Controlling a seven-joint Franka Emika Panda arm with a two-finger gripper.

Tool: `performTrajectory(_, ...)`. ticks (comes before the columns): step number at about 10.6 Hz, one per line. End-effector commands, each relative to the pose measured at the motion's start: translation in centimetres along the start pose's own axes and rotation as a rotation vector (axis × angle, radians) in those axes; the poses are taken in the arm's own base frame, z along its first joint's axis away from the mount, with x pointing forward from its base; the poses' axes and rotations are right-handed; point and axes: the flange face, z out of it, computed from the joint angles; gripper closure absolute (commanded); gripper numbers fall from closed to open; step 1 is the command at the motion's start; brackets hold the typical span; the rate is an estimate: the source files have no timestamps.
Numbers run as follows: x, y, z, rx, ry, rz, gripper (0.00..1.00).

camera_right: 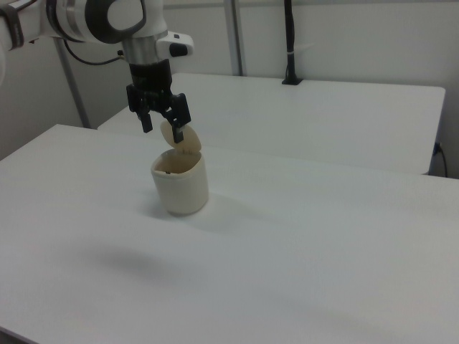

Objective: Open the trash bin

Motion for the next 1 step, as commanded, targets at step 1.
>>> performTrajectory(1,-0.81,-0.15,-0.33,0.001,-0.005,-0.011,0.00)
